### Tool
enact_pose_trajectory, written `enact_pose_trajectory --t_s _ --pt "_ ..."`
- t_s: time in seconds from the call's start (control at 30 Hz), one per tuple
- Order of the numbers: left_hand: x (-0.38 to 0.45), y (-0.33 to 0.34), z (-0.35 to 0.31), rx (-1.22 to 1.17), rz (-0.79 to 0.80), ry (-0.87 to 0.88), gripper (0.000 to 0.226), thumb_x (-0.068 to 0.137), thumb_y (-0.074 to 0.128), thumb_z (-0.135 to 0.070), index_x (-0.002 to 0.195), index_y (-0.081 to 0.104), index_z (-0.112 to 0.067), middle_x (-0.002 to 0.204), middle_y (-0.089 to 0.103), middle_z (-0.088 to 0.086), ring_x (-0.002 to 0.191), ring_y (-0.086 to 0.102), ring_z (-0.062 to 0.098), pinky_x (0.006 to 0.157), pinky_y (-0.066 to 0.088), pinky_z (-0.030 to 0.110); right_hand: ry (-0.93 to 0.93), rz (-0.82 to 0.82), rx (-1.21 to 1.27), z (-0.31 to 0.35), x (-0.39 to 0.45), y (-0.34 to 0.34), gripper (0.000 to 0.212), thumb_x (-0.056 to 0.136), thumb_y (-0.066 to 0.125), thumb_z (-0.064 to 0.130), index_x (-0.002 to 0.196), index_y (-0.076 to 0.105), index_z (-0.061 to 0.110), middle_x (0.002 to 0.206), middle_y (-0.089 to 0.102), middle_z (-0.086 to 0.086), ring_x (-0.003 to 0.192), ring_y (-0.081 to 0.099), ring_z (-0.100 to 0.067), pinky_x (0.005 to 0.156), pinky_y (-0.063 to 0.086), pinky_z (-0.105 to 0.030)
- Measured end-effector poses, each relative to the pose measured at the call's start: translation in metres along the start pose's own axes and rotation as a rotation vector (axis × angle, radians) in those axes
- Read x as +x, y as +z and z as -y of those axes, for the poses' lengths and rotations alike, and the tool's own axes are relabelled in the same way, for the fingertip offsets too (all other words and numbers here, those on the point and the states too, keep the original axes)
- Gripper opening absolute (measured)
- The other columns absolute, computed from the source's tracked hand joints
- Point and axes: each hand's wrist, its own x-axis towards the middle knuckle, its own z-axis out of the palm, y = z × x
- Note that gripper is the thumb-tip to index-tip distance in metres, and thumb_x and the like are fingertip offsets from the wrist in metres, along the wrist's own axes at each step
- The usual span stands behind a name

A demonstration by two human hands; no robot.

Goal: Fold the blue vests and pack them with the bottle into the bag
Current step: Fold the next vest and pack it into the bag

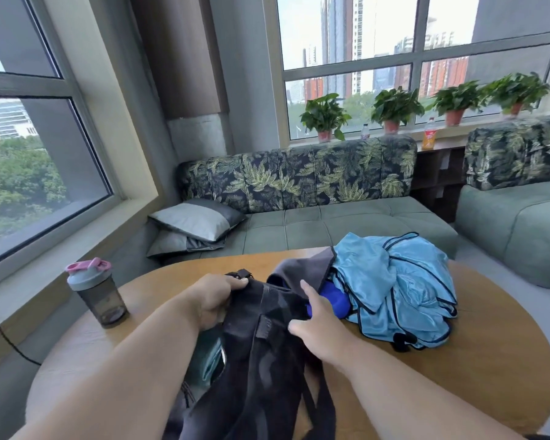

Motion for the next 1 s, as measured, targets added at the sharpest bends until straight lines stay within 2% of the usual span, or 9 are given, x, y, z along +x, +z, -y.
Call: enact_pose_trajectory --t_s 0.07,0.17,0.3,0.43,0.57,0.63,0.73,0.8,1.0 --pt "0.002 -0.001 -0.010 0.036 0.046 -0.009 0.025 0.109 0.052 -0.015 0.111 0.070 0.002 0.120 0.073 0.027 0.098 0.071 0.037 0.104 0.053 0.053 -0.002 0.084 -0.005 0.002 0.006 -0.006 0.098 0.078 0.066 0.024 0.163 0.022 0.045 0.153 0.040 0.010 0.124 0.056 -0.009 0.092 0.049 -0.022" --pt "0.011 0.002 -0.026 0.160 0.050 -0.019 0.025 0.109 0.053 -0.016 0.105 0.071 0.000 0.110 0.075 0.024 0.091 0.073 0.035 0.093 0.057 0.048 0.000 0.176 -0.056 0.002 0.004 -0.010 0.064 0.083 0.063 0.018 0.142 0.051 0.039 0.121 0.070 0.013 0.101 0.068 -0.005 0.078 0.050 -0.017" --pt "0.018 0.013 -0.044 0.421 0.062 -0.002 0.019 0.106 0.058 -0.011 0.106 0.072 0.002 0.103 0.077 0.022 0.092 0.074 0.035 0.096 0.059 0.053 0.047 0.206 -0.049 -0.002 -0.007 -0.011 0.019 0.086 0.056 0.014 0.102 0.062 0.022 0.086 0.066 0.008 0.076 0.060 -0.012 0.069 0.045 -0.024" --pt "0.016 0.045 -0.047 0.645 0.075 -0.009 0.024 0.101 0.064 -0.020 0.109 0.076 0.000 0.110 0.076 0.023 0.104 0.073 0.042 0.098 0.056 0.061 0.123 0.296 -0.036 -0.011 -0.023 -0.008 0.038 0.085 0.047 0.007 0.119 0.064 0.013 0.093 0.062 -0.004 0.077 0.069 -0.015 0.060 0.047 -0.023" --pt "-0.011 0.085 -0.039 1.081 0.024 0.185 0.035 0.101 0.063 -0.036 0.122 0.070 -0.009 0.126 0.069 0.010 0.113 0.066 0.031 0.095 0.049 0.033 0.177 0.386 0.015 -0.023 -0.036 -0.006 0.054 0.081 0.041 -0.002 0.125 0.066 0.017 0.118 0.072 -0.012 0.082 0.071 -0.019 0.060 0.049 -0.023" --pt "-0.033 0.093 -0.031 1.261 0.004 0.274 0.028 0.099 0.060 -0.042 0.110 0.070 -0.018 0.128 0.069 0.009 0.107 0.061 0.030 0.086 0.041 0.031 0.225 0.381 0.042 -0.030 -0.041 -0.008 0.055 0.078 0.041 -0.004 0.117 0.070 0.023 0.118 0.075 -0.010 0.080 0.070 -0.019 0.061 0.050 -0.023" --pt "-0.070 0.090 -0.021 1.448 0.040 0.331 0.029 0.097 0.056 -0.041 0.098 0.068 -0.016 0.115 0.071 0.012 0.102 0.061 0.032 0.079 0.042 0.034 0.298 0.308 0.106 -0.039 -0.042 -0.013 0.048 0.077 0.045 -0.004 0.108 0.076 0.016 0.099 0.079 -0.007 0.074 0.070 -0.018 0.060 0.052 -0.027" --pt "-0.092 0.084 -0.015 1.497 0.051 0.347 0.031 0.096 0.054 -0.037 0.093 0.068 -0.010 0.104 0.072 0.013 0.099 0.063 0.033 0.073 0.041 0.034 0.329 0.319 0.146 -0.040 -0.046 -0.014 0.039 0.083 0.050 0.001 0.111 0.075 0.009 0.103 0.080 -0.013 0.077 0.072 -0.021 0.061 0.055 -0.028" --pt "-0.141 0.046 0.009 1.482 0.015 0.359 0.034 0.092 0.057 -0.045 0.072 0.048 -0.018 0.073 0.051 -0.002 0.081 0.050 0.026 0.062 0.034 0.034 0.349 0.639 0.132 -0.021 -0.067 -0.016 0.037 0.088 0.052 0.014 0.113 0.078 0.007 0.110 0.077 -0.019 0.082 0.072 -0.026 0.067 0.055 -0.030"
